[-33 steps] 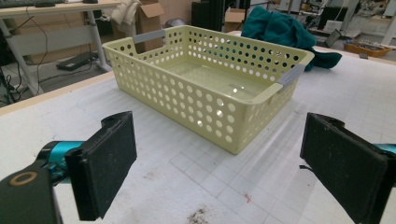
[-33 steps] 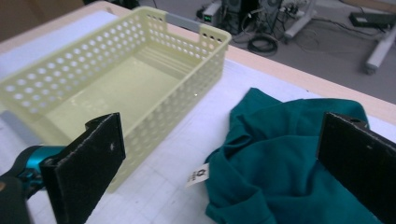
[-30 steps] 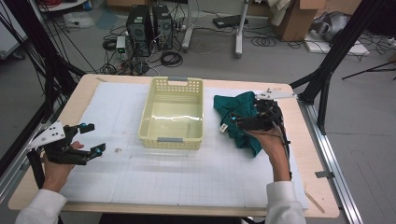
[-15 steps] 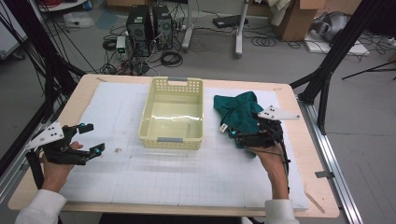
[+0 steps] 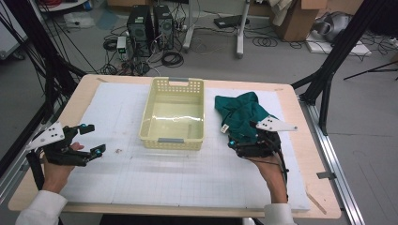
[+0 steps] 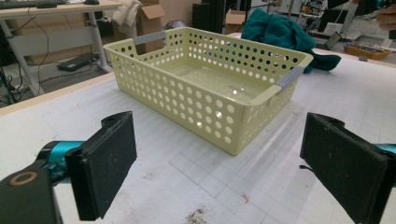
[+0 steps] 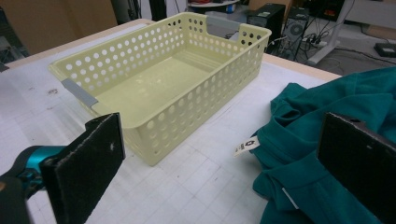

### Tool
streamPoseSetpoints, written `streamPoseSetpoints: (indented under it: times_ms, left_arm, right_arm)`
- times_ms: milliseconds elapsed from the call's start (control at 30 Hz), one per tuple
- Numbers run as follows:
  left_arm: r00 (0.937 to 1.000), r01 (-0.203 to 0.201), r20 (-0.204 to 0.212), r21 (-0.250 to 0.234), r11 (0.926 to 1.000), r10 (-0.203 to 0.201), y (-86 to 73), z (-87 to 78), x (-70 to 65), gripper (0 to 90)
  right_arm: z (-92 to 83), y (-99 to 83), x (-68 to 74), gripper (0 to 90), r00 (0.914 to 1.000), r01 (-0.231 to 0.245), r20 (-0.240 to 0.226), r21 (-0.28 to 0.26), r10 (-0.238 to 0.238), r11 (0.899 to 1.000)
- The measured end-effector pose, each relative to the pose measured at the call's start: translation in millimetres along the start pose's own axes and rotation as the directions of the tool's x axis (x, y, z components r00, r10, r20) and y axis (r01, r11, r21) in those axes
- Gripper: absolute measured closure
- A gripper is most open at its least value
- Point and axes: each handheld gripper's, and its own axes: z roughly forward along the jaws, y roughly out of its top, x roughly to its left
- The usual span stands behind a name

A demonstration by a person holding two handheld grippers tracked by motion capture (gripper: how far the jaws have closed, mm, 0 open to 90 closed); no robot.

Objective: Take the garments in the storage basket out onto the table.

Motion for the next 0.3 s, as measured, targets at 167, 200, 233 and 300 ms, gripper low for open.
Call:
streamPoseSetpoints:
  times_ms: [167, 200, 233, 300]
  left_arm:
    - [1.0, 0.001, 0.0, -0.004, 1.0, -0.001, 0.3, -1.2, 0.0, 10.9]
    - [1.0, 0.001, -0.001, -0.005, 1.0, -0.001, 0.3, -1.3, 0.2, 11.0]
    - [1.0, 0.002, -0.001, -0.007, 1.0, -0.002, 0.3, -1.3, 0.2, 10.9]
    - [1.0, 0.002, -0.001, -0.008, 1.0, -0.002, 0.4, -1.5, 0.4, 10.9]
  right_arm:
    - [1.6, -0.6, 1.1, 0.3, 1.0, 0.002, 0.003, 0.005, -0.002, 1.0]
    - [1.6, -0.7, 1.3, 0.3, 1.0, 0.002, 0.005, 0.007, -0.002, 1.0]
    - [1.7, -0.9, 1.1, 0.3, 1.0, 0.003, 0.006, 0.008, -0.003, 1.0]
    - [1.6, -1.3, 0.7, 0.3, 1.0, 0.002, 0.008, 0.006, -0.002, 1.0]
